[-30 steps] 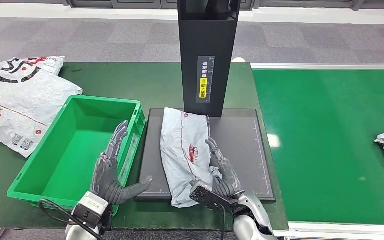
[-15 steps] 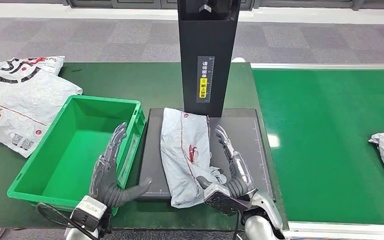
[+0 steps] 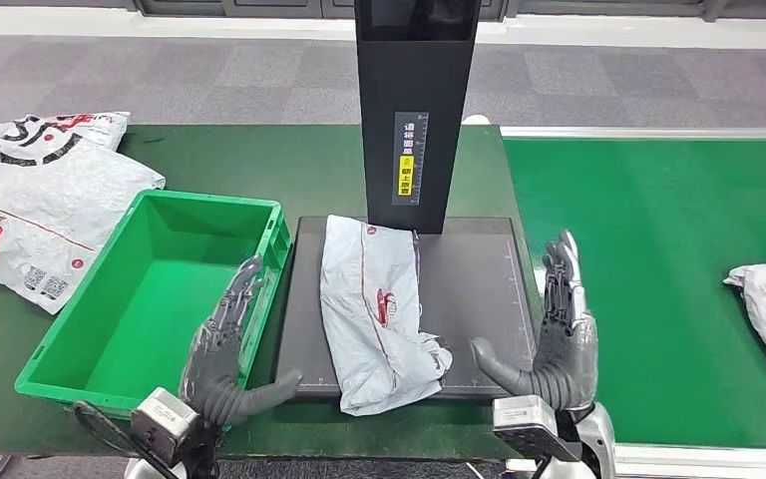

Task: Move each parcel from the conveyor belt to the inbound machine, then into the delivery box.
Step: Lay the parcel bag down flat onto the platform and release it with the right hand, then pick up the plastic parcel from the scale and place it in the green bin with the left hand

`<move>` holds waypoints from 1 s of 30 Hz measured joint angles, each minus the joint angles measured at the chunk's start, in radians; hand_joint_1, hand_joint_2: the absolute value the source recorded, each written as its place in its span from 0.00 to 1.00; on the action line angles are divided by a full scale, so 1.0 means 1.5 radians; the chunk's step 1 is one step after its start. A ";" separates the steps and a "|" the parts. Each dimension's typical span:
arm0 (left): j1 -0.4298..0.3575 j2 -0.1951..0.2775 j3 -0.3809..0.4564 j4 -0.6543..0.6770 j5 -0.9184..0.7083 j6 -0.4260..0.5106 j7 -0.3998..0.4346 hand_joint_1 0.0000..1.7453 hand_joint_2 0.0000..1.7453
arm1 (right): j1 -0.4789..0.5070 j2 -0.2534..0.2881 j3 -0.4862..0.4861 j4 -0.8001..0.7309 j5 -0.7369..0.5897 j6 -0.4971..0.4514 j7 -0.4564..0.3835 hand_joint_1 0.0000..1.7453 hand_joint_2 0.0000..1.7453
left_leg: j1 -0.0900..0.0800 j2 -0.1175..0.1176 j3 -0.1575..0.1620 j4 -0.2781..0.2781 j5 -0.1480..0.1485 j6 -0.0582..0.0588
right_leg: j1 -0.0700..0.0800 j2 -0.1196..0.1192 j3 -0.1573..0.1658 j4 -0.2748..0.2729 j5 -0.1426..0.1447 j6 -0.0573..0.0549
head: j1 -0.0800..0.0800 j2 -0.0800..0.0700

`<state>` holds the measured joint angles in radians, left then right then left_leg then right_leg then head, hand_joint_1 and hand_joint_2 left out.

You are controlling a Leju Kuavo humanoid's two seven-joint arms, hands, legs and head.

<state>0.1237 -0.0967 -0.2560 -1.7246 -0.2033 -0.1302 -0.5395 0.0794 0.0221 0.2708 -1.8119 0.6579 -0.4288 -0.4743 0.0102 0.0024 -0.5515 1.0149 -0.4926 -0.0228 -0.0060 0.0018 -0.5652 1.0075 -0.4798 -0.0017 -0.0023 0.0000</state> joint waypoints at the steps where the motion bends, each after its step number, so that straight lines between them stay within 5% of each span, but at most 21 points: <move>1: 0.000 0.001 0.000 0.002 -0.002 -0.004 0.003 0.00 1.00 | 0.004 0.000 -0.004 -0.004 -0.002 -0.001 -0.002 0.00 1.00 | 0.000 0.000 0.000 0.000 0.000 0.000 | 0.000 0.000 0.000 0.000 0.000 0.000 | 0.000 0.000; 11: -0.011 0.007 0.000 0.022 -0.022 -0.010 0.017 0.00 1.00 | 0.014 0.000 -0.017 -0.015 -0.007 0.000 -0.004 0.00 1.00 | 0.000 0.000 0.000 0.000 0.000 0.000 | 0.000 0.000 0.000 0.000 0.000 0.000 | 0.000 0.000; 20: -0.102 0.012 -0.021 0.152 -0.144 0.044 0.036 0.00 1.00 | -0.006 -0.004 -0.017 0.009 -0.022 0.000 -0.010 0.00 1.00 | 0.000 0.000 0.000 0.000 0.001 0.000 | 0.000 0.000 0.000 0.000 0.000 0.000 | 0.000 0.000; 30: -0.148 0.012 -0.055 0.239 -0.179 0.082 0.040 0.00 1.00 | 0.003 -0.008 -0.027 0.047 -0.019 -0.008 0.005 0.00 1.00 | 0.000 0.000 0.000 0.000 0.000 0.000 | 0.000 0.000 0.000 0.000 0.000 0.000 | 0.000 0.000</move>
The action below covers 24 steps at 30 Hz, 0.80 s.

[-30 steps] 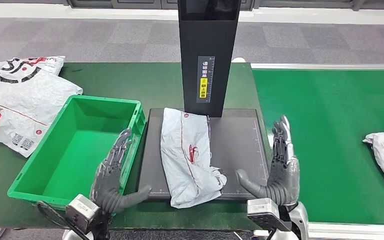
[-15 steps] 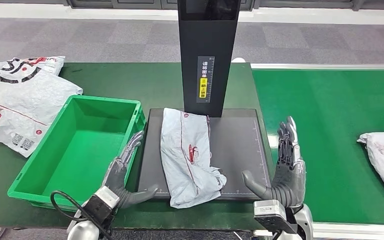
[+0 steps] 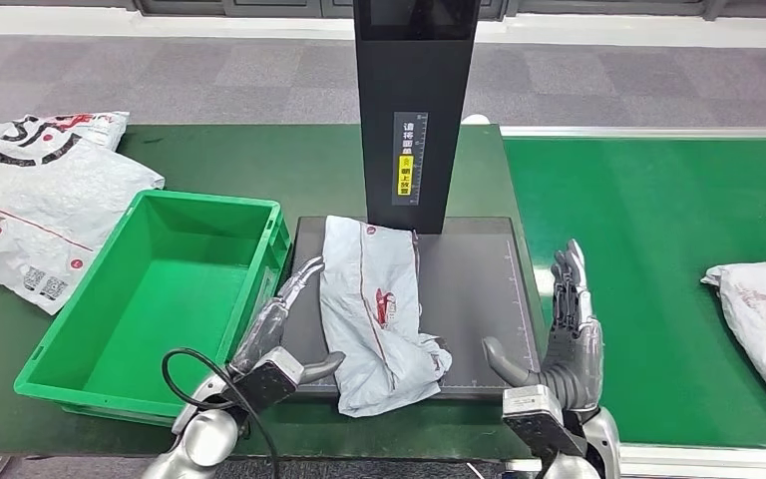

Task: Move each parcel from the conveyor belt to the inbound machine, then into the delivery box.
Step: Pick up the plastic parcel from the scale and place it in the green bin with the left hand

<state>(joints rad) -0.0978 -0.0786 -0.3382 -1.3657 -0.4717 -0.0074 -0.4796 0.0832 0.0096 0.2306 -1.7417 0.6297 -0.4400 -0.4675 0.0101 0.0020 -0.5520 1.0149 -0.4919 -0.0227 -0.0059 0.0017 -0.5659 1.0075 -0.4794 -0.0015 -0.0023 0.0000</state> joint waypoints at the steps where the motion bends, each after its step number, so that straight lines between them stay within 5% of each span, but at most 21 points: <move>1: -0.002 0.000 -0.002 0.004 -0.002 0.003 0.001 0.00 1.00 | 0.000 0.000 -0.002 0.004 0.000 0.002 0.000 0.00 1.00 | 0.000 0.000 0.000 0.000 0.000 0.000 | 0.000 0.000 0.000 0.000 0.000 0.000 | 0.000 0.000; 24: -0.026 0.001 -0.008 0.049 -0.114 0.045 0.047 0.00 1.00 | -0.024 0.010 -0.006 0.062 0.019 0.032 -0.003 0.00 1.00 | 0.000 0.000 0.000 0.000 0.000 0.000 | 0.000 0.000 0.000 0.000 0.000 0.000 | 0.000 0.000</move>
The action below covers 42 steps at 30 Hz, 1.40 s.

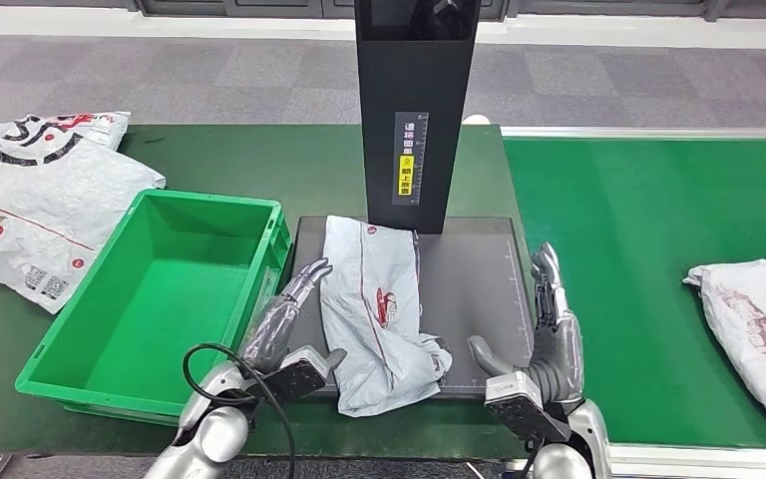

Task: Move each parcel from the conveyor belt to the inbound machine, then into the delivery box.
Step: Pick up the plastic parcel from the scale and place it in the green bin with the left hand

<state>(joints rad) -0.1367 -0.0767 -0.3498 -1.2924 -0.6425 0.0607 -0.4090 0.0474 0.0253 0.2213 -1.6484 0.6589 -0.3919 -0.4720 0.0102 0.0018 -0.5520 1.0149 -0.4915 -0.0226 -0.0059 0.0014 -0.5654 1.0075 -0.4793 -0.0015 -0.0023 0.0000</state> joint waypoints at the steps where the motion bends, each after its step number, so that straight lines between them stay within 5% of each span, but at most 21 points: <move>1: -0.002 0.000 0.000 0.003 -0.004 0.000 0.002 0.00 1.00 | 0.000 0.000 0.000 0.000 0.001 0.001 0.000 0.00 1.00 | 0.000 0.000 0.000 0.000 0.000 0.000 | 0.000 0.000 0.000 0.000 0.000 0.000 | 0.000 0.000; 29: -0.118 0.016 -0.047 0.181 -0.201 0.039 0.046 0.00 1.00 | -0.010 0.008 -0.007 0.009 0.006 0.022 -0.005 0.00 1.00 | 0.000 0.000 0.000 0.000 0.002 -0.001 | 0.000 0.000 0.000 0.000 0.001 0.000 | 0.000 0.000; 42: -0.147 0.012 -0.056 0.208 -0.207 0.041 0.048 0.00 1.00 | -0.020 0.009 -0.007 0.015 0.002 0.022 -0.005 0.00 1.00 | 0.000 0.000 0.000 0.000 0.002 -0.001 | 0.000 0.000 0.000 0.000 0.001 0.000 | 0.000 0.000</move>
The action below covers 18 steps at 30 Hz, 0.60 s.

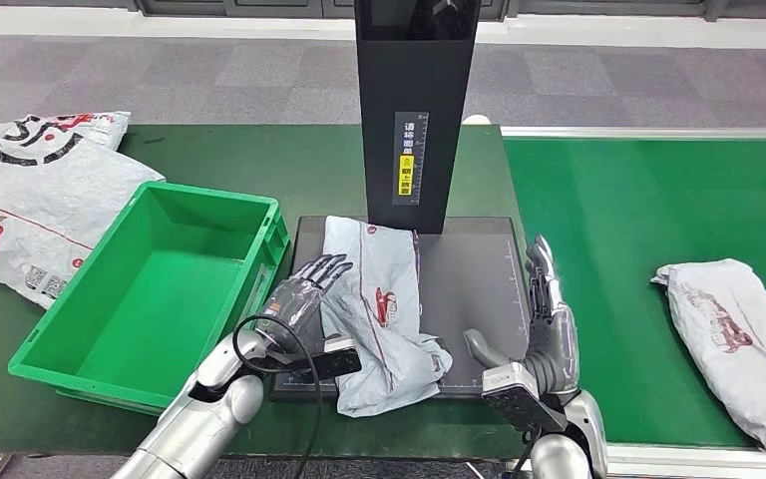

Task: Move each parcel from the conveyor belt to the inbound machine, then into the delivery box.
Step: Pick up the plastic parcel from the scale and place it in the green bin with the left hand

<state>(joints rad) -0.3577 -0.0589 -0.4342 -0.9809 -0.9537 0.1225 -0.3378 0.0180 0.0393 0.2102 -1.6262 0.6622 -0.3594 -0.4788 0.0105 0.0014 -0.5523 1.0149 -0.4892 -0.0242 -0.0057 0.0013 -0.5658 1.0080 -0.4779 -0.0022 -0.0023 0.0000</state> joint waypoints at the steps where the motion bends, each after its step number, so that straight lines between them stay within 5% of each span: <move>1: 0.000 0.000 0.000 0.001 0.000 0.000 0.000 0.00 1.00 | 0.000 0.000 0.000 0.000 0.000 0.000 0.000 0.00 1.00 | 0.000 0.000 0.000 0.000 0.000 0.000 | 0.000 0.000 0.000 0.000 0.000 0.000 | 0.000 0.000; 18: -0.004 -0.002 -0.005 -0.008 0.018 -0.008 -0.017 0.00 1.00 | 0.000 0.000 0.000 0.001 -0.005 0.002 0.003 0.00 1.00 | 0.000 0.000 0.000 0.000 0.000 0.000 | 0.000 0.000 0.000 0.000 0.000 0.000 | 0.000 0.000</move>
<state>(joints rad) -0.3634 -0.0625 -0.4417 -0.9924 -0.9267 0.1102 -0.3640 0.0174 0.0393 0.2102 -1.6247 0.6542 -0.3565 -0.4742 0.0105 0.0013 -0.5523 1.0149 -0.4892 -0.0242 -0.0057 0.0013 -0.5659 1.0080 -0.4779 -0.0022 -0.0023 0.0000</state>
